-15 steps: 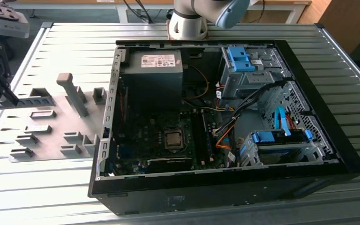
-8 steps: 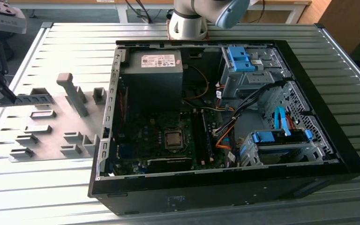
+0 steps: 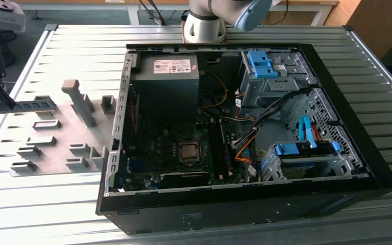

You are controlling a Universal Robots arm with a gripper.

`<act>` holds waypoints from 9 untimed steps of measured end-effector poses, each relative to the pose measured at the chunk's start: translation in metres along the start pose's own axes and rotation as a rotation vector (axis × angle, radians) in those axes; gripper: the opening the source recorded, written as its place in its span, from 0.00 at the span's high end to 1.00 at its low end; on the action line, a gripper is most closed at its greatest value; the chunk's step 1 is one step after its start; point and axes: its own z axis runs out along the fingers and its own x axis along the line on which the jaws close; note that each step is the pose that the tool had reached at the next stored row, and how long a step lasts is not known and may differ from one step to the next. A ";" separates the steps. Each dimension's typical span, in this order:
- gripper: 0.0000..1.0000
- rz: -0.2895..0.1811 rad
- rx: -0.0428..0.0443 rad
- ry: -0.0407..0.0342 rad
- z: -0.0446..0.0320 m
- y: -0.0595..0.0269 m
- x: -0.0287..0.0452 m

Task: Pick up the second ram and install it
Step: 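Pick up the second ram and move it above second insertion slot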

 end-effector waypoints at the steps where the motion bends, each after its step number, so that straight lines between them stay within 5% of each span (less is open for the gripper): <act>1: 0.86 0.000 -0.0002 0.0001 -0.0008 0.0000 0.0000; 9: 0.86 0.000 -0.0003 0.0002 -0.0068 0.0000 0.0000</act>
